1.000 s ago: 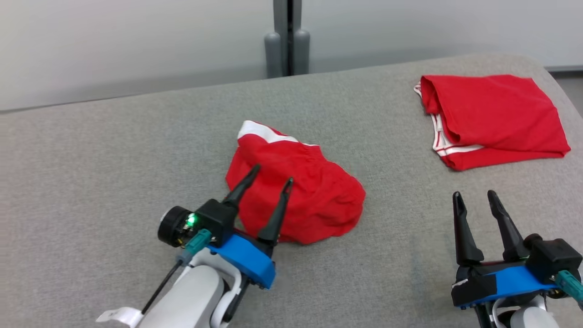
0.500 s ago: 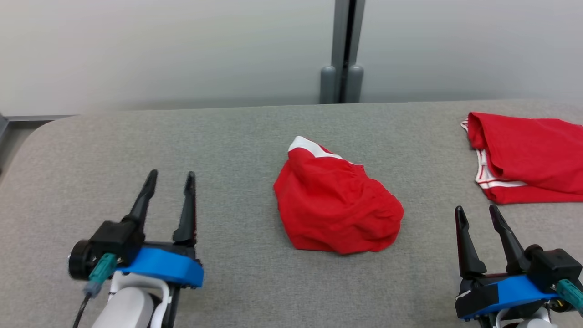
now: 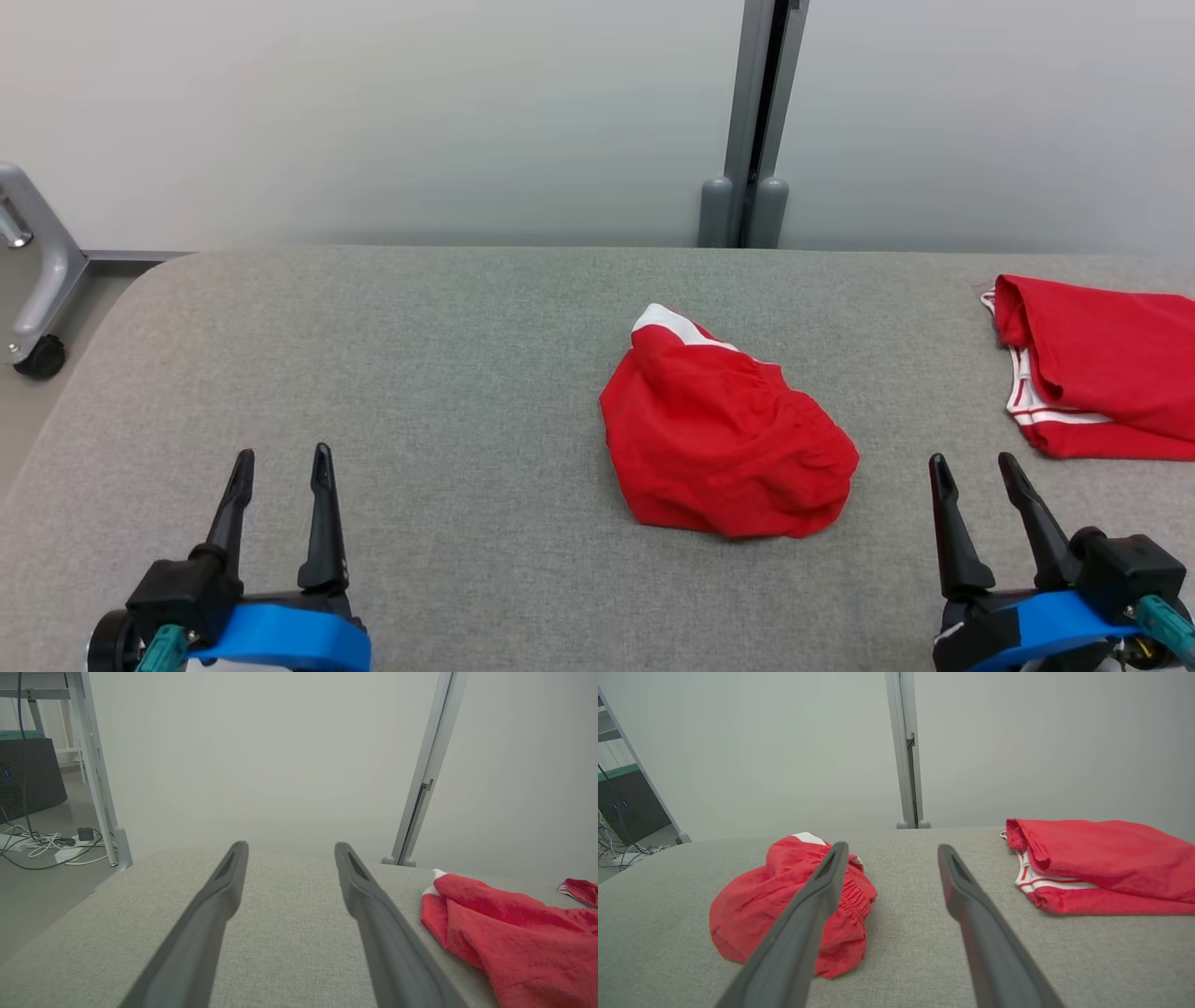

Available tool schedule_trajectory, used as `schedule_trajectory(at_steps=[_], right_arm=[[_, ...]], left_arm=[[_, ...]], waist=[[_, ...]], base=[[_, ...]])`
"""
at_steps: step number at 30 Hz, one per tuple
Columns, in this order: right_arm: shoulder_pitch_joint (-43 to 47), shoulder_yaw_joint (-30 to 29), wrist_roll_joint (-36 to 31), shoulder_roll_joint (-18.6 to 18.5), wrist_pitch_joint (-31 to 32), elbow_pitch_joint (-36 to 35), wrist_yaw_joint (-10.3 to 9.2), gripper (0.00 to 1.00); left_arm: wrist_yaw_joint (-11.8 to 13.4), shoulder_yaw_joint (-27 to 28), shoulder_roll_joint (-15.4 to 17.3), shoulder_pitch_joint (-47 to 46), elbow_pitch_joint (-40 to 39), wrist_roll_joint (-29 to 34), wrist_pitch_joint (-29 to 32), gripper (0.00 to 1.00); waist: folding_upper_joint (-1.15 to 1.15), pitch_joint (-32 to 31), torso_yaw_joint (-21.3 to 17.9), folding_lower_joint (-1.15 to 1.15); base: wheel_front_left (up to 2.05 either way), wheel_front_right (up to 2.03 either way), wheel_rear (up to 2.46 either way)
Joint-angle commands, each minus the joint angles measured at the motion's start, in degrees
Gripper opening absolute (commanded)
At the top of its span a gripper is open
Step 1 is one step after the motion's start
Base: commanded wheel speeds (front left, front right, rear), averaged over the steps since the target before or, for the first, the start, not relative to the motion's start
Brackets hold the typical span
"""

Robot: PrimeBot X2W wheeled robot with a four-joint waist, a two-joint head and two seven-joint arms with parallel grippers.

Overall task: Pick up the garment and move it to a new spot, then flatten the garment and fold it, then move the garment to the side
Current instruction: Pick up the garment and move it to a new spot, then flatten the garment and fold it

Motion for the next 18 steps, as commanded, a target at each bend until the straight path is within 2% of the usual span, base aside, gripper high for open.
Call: schedule_trajectory(at_steps=[1, 18], right_arm=[[1.1, -0.1, 0.2, -0.1, 0.2, 0.1, 0.01, 1.00], [2.4, 0.1, -0.1, -0.1, 1.3, 0.5, 0.01, 1.00]], left_arm=[[-0.4, 0.7, -0.2, 0.7, 0.1, 0.7, -0.2, 1.00], [-3.3, 3.6, -2.8, 2.0, 2.1, 4.1, -0.2, 1.00]], waist=[[0.00, -0.3, 0.2, 0.00], [0.00, -0.5, 0.6, 0.00]], base=[[0.00, 0.00, 0.00], [0.00, 0.00, 0.00]])
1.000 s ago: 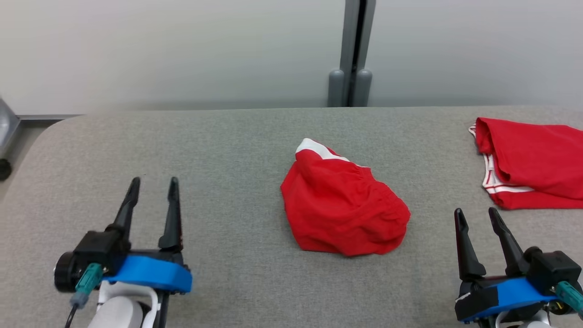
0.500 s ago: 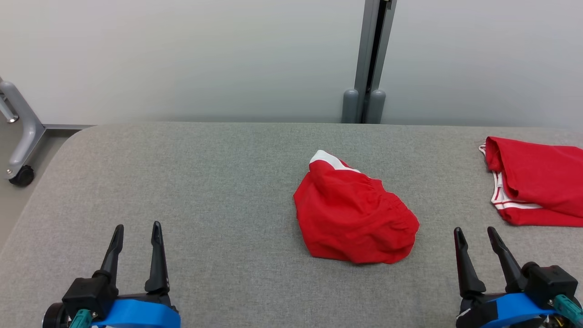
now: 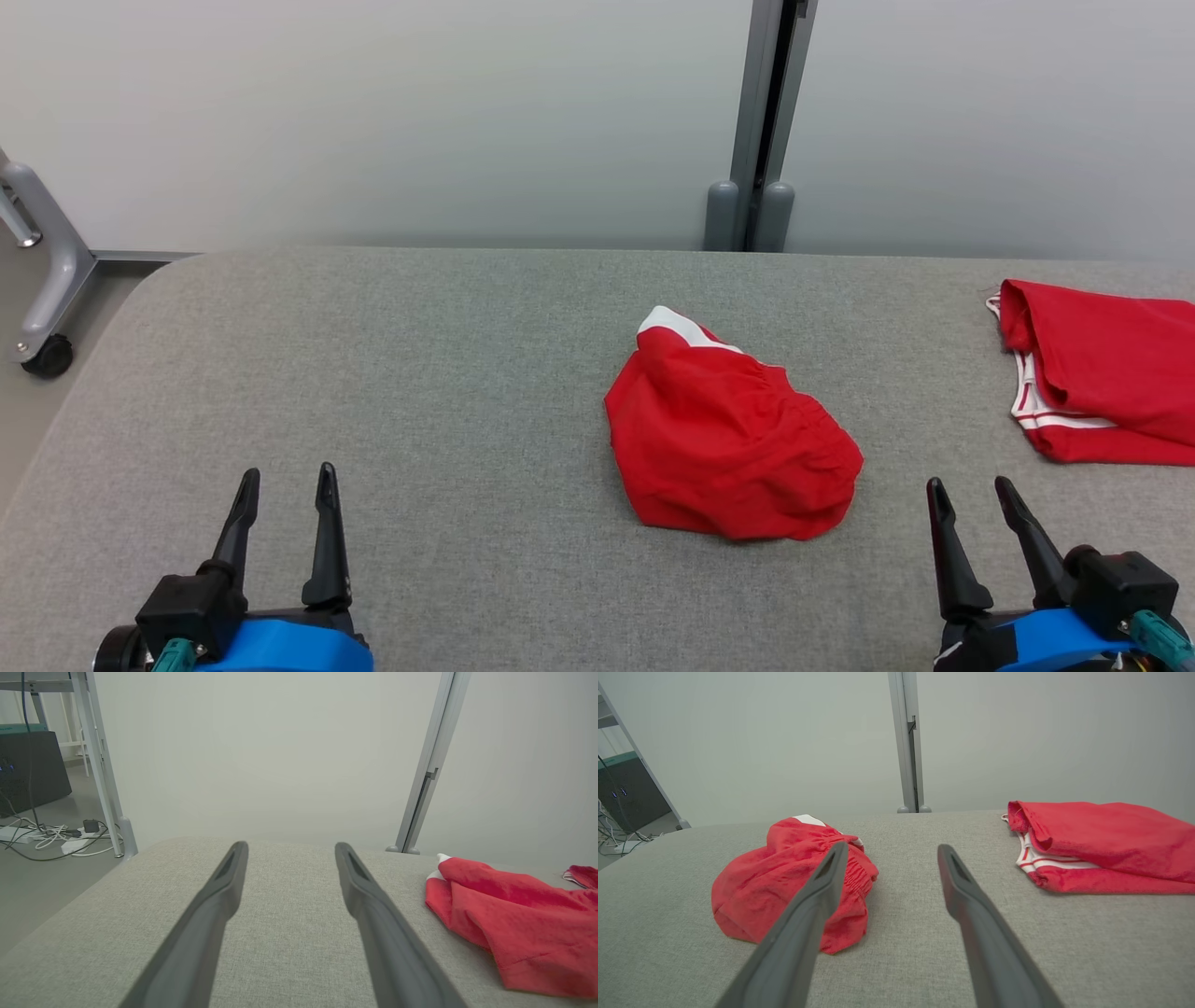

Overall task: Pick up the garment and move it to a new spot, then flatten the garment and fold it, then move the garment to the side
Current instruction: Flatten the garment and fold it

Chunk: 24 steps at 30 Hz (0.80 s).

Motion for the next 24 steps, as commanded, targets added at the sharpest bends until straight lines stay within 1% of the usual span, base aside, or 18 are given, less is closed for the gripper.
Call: schedule_trajectory(at_steps=[1, 7, 12, 15, 19, 20, 24], right_arm=[[0.5, 0.0, 0.0, -0.1, 0.2, 0.2, 0.01, 1.00], [-2.1, 1.3, -0.6, -0.1, 0.2, 0.7, 0.01, 1.00], [-6.0, 3.5, -2.0, -0.1, 1.1, 2.7, 0.01, 1.00], [-8.1, 3.8, -2.8, -0.1, 1.3, 5.6, 0.01, 1.00], [-10.4, 3.1, -3.4, -0.1, 0.7, 11.5, 0.01, 1.00], [-10.4, 3.1, -3.4, -0.1, 0.7, 11.5, 0.01, 1.00], [-12.6, 2.3, -4.4, -0.1, -0.6, 18.5, 0.01, 1.00]], left_arm=[[-0.3, 0.5, -0.3, 0.2, 0.1, 0.6, -0.2, 1.00], [-0.9, 1.1, -1.0, -0.5, 0.3, 1.3, -0.2, 1.00], [-1.8, 1.2, -1.6, -1.5, 0.5, 1.9, -0.2, 1.00], [-2.4, 1.1, -2.2, -2.6, 0.8, 2.2, -0.2, 1.00], [-3.0, 1.1, -3.2, -3.9, 1.2, 2.6, -0.2, 1.00], [-3.0, 1.1, -3.2, -3.9, 1.2, 2.6, -0.2, 1.00], [-3.7, 0.8, -4.3, -5.2, 1.6, 3.2, -0.2, 1.00]], waist=[[0.00, 0.1, 0.0, 0.00], [0.00, 0.7, 0.2, 0.00], [0.00, 1.6, 0.9, 0.00], [0.00, 2.4, 1.8, 0.00], [0.00, 3.6, 3.4, 0.00], [0.00, 3.6, 3.4, 0.00], [0.00, 5.1, 5.1, 0.00]], base=[[0.00, 0.00, 0.00], [0.00, 0.00, 0.00], [0.00, 0.00, 0.00], [0.00, 0.00, 0.00], [0.00, 0.00, 0.00], [0.00, 0.00, 0.00], [0.00, 0.00, 0.00]])
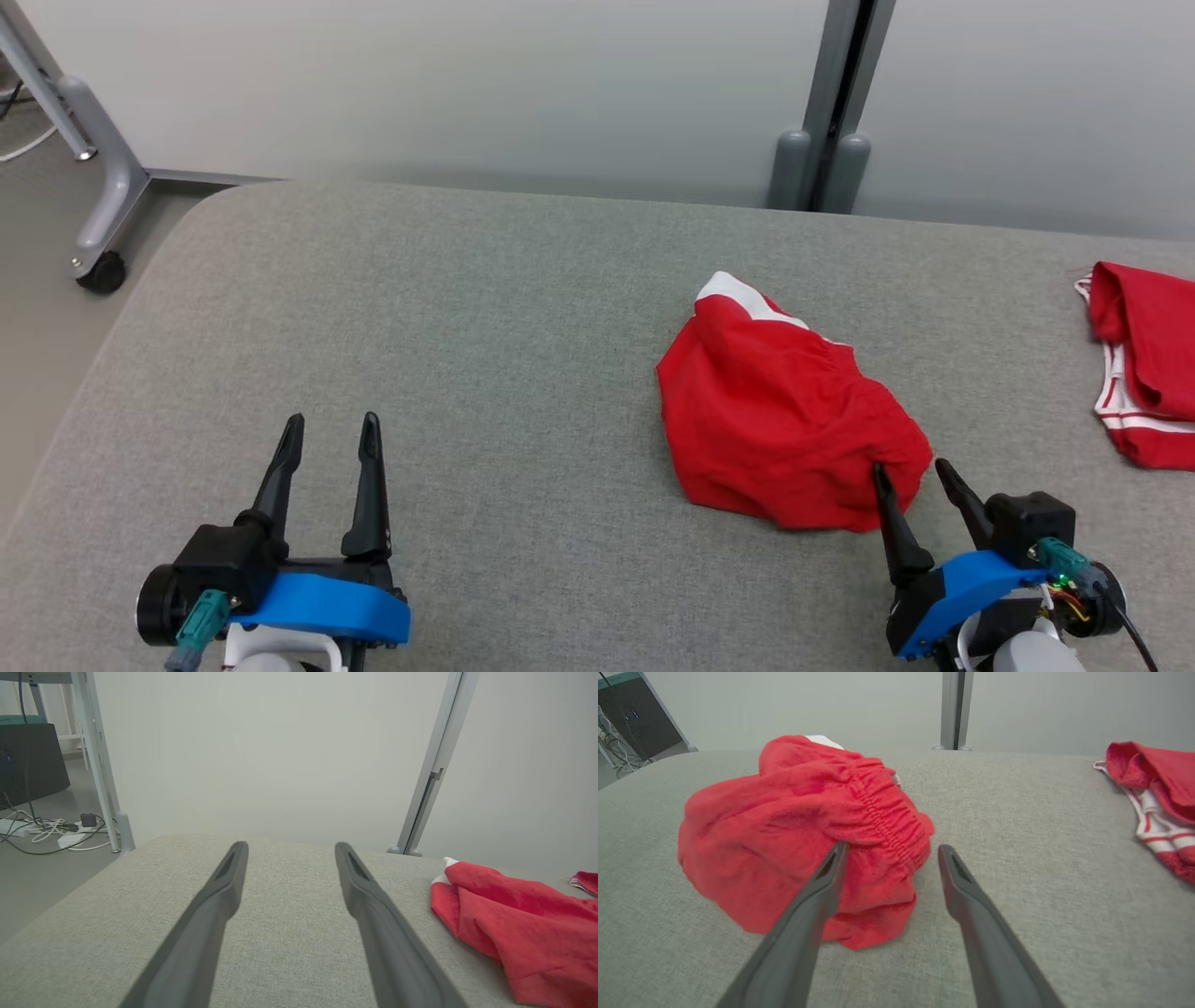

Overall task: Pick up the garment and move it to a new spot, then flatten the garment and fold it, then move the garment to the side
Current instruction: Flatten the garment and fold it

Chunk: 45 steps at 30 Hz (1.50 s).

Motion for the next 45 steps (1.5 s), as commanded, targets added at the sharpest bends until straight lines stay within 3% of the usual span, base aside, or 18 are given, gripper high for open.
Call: schedule_trajectory(at_steps=[1, 8, 9, 10, 11, 17, 23, 27, 34, 45], right_arm=[[-1.5, -0.3, -0.4, -0.1, -0.6, 1.4, 0.01, 1.00], [-7.9, 0.7, 0.5, -0.1, -3.1, 12.3, 0.01, 1.00], [-8.8, 0.9, 1.2, -0.1, -3.4, 13.5, 0.01, 0.71], [-9.6, 0.9, 1.8, -0.1, -3.8, 14.6, 0.01, 0.20], [-10.2, 0.8, 1.9, -0.1, -3.9, 15.6, 0.01, 0.00], [-12.9, -5.1, 0.3, -1.3, -4.7, 17.0, 0.00, 0.00], [-13.4, -11.4, -1.6, -3.2, -4.7, 11.1, 0.01, 0.00], [-14.0, -10.8, -3.0, -2.8, -4.7, 6.6, 0.01, 0.00], [-14.8, 0.8, -3.8, -0.7, -4.6, 2.0, 0.01, 0.00], [-11.3, 28.9, 3.9, -0.1, -2.7, 3.7, 0.01, 0.00]], left_arm=[[-0.4, 0.0, -0.1, -0.9, 0.3, 0.3, -0.1, 1.00], [-1.5, 1.1, -0.9, -2.1, 1.1, 1.1, -0.1, 1.00], [-1.6, 1.2, -1.0, -2.1, 1.2, 1.3, -0.1, 1.00], [-1.8, 1.4, -1.1, -2.0, 1.3, 1.5, -0.1, 1.00], [-1.8, 1.5, -1.2, -1.9, 1.5, 1.6, -0.1, 1.00], [-2.2, 2.3, -1.8, -0.9, 1.9, 2.1, -0.1, 1.00], [-2.7, 2.5, -2.2, -0.2, 2.4, 2.6, -0.1, 1.00], [-2.9, 2.7, -2.6, -0.1, 2.8, 2.9, -0.1, 1.00], [-3.3, 2.7, -3.3, -0.3, 3.2, 3.0, -0.1, 1.00], [-3.8, 2.4, -4.1, -0.1, 3.7, 3.2, -0.1, 1.00]], waist=[[0.00, 1.0, 1.0, 0.00], [0.00, 2.5, 2.7, 0.00], [0.00, 2.5, 2.9, 0.00], [0.00, 2.4, 3.0, 0.00], [0.00, 2.3, 3.0, 0.00], [0.00, 1.2, 2.6, 0.00], [0.00, 0.3, 2.0, 0.00], [0.00, -0.3, 1.6, 0.00], [0.00, -0.7, 2.1, 0.00], [0.00, -0.1, 5.5, 0.00]], base=[[0.00, 0.00, 0.00], [0.00, 0.00, 0.00], [0.00, 0.00, 0.00], [0.00, 0.00, 0.00], [0.00, 0.00, 0.00], [0.00, 0.00, 0.00], [0.00, 0.00, 0.00], [0.00, 0.00, 0.00], [0.00, 0.00, 0.00], [0.00, 0.00, 0.00]])
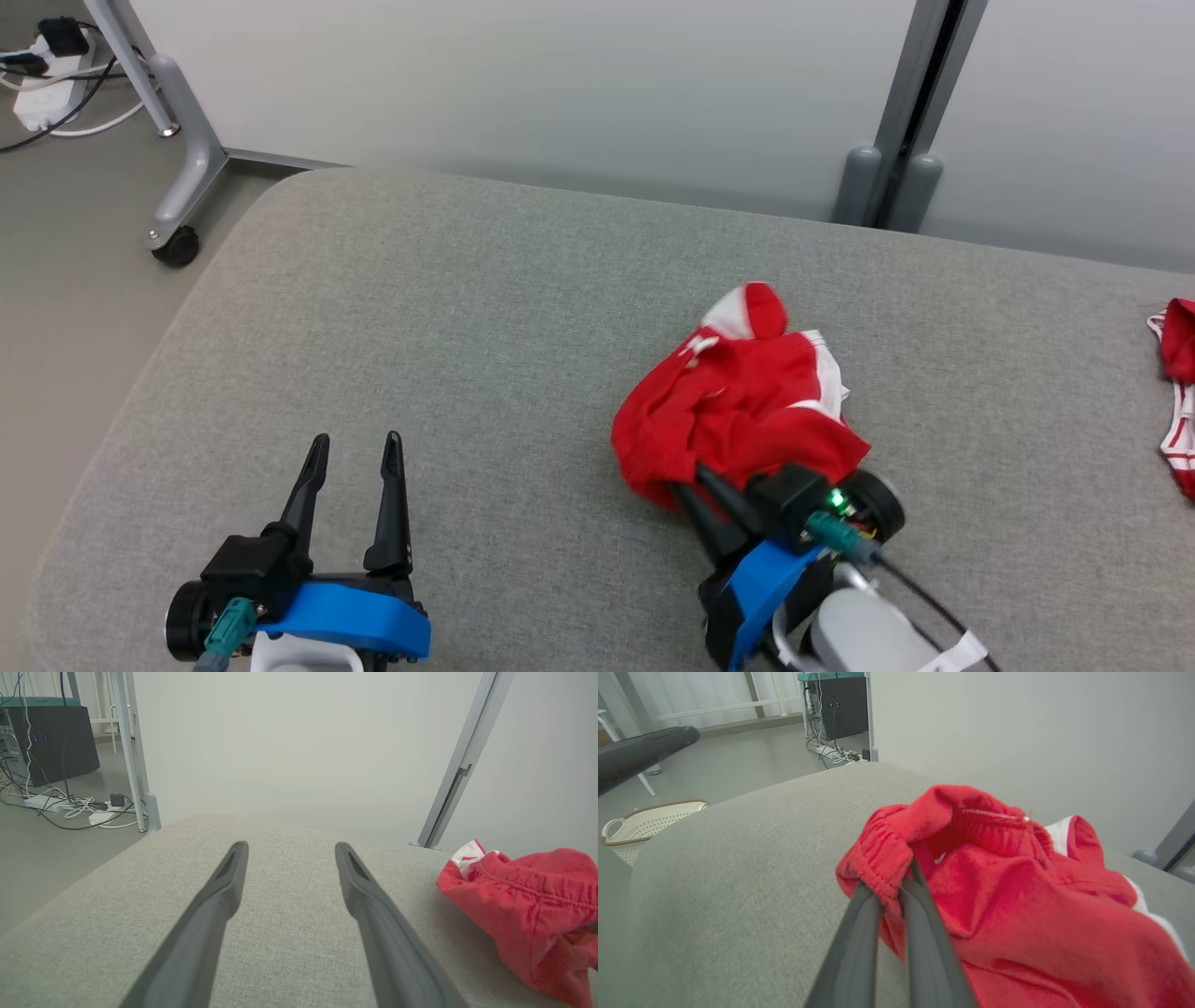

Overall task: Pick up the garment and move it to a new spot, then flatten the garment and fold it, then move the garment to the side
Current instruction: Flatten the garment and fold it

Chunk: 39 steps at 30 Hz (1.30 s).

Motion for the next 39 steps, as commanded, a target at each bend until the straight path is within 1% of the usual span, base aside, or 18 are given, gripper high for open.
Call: schedule_trajectory(at_steps=[1, 5, 6, 7, 11, 15, 19, 23, 26, 28, 30, 31, 35, 36, 38, 39], right_arm=[[1.3, 2.7, 1.0, -0.1, 0.0, 0.7, 0.01, 0.00], [3.7, 9.6, 4.1, -0.1, -0.2, 1.7, 0.01, 0.00], [4.0, 10.8, 4.7, -0.1, -0.4, 1.8, 0.01, 0.45], [4.4, 11.8, 5.2, -0.1, -0.5, 1.9, 0.01, 1.00], [5.4, 14.1, 6.6, -0.1, -1.0, 0.9, 0.01, 1.00], [5.0, 12.8, 5.9, -0.1, -1.5, -1.3, 0.01, 1.00], [3.5, 8.3, 4.0, -0.1, -1.6, -4.6, 0.01, 1.00], [0.3, 0.9, 0.6, -0.1, -0.9, -7.5, 0.01, 1.00], [-2.7, -4.2, -1.7, -0.1, 1.2, -8.9, 0.01, 1.00], [-5.0, -6.5, -2.6, -0.1, 2.9, -9.4, 0.01, 1.00], [-7.2, -8.2, -3.4, -0.8, 5.1, -9.4, 0.01, 1.00], [-9.4, -9.2, -4.0, -1.6, 7.1, -9.1, 0.01, 1.00], [-12.8, -9.9, -4.9, -3.3, 11.2, -6.6, 0.01, 1.00], [-12.8, -9.9, -4.9, -3.3, 11.2, -6.6, 0.01, 1.00], [-14.4, -9.5, -5.0, -4.3, 13.6, -3.4, 0.01, 1.00], [-14.4, -9.5, -5.0, -4.3, 13.6, -3.4, 0.01, 1.00]], left_arm=[[-0.2, -0.1, 0.0, -0.1, 0.2, 0.2, -0.1, 1.00], [-0.3, 0.3, -0.2, -0.1, 0.5, 0.2, -0.1, 1.00], [-0.2, 0.4, -0.2, 0.0, 0.6, 0.2, -0.1, 1.00], [-0.2, 0.6, -0.2, 0.1, 0.6, 0.2, -0.1, 1.00], [0.0, 1.4, -0.4, 0.5, 0.5, 0.3, -0.1, 1.00], [0.0, 1.7, -0.4, 0.8, 0.4, 0.5, -0.1, 1.00], [0.1, 2.1, -0.5, 0.9, 0.0, 0.6, -0.1, 1.00], [0.1, 2.5, -0.6, 0.7, -0.4, 0.7, -0.1, 1.00], [0.0, 2.8, -0.7, 0.6, -0.6, 0.8, -0.1, 1.00], [-0.1, 2.8, -0.7, 0.4, -0.6, 0.8, -0.1, 1.00], [-0.3, 2.8, -0.7, 0.1, -0.7, 0.8, -0.1, 1.00], [-0.2, 2.9, -0.8, -0.1, -0.7, 0.7, -0.1, 1.00], [-0.3, 2.6, -0.9, -0.5, -0.8, 0.4, -0.1, 1.00], [-0.3, 2.6, -0.9, -0.5, -0.8, 0.4, -0.1, 1.00], [-0.4, 2.2, -0.9, -1.0, -0.8, 0.0, -0.1, 1.00], [-0.4, 2.2, -0.9, -1.0, -0.8, 0.0, -0.1, 1.00]], waist=[[0.00, 0.2, 0.5, 0.00], [0.00, 0.1, 1.0, 0.00], [0.00, 0.1, 0.9, 0.00], [0.00, 0.0, 0.8, 0.00], [0.00, -0.4, -0.1, 0.00], [0.00, -0.9, -1.2, 0.00], [0.00, -0.9, -2.1, 0.00], [0.00, -0.6, -2.6, 0.00], [0.00, -0.2, -2.6, 0.00], [0.00, 0.1, -2.3, 0.00], [0.00, 0.6, -2.0, 0.00], [0.00, 1.1, -1.6, 0.00], [0.00, 2.2, -0.7, 0.00], [0.00, 2.2, -0.7, 0.00], [0.00, 3.0, 0.3, 0.00], [0.00, 3.0, 0.3, 0.00]], base=[[0.00, 0.00, 0.00], [0.00, 0.00, 0.00], [0.00, 0.00, 0.00], [0.00, 0.00, 0.00], [0.00, 0.00, 0.00], [0.00, 0.00, 0.00], [0.00, 0.00, 0.00], [0.00, 0.00, 0.00], [0.00, 0.00, 0.00], [0.00, 0.00, 0.00], [0.00, 0.00, 0.00], [0.00, 0.00, 0.00], [0.00, 0.00, 0.00], [0.00, 0.00, 0.00], [0.00, 0.00, 0.00], [0.00, 0.00, 0.00]])
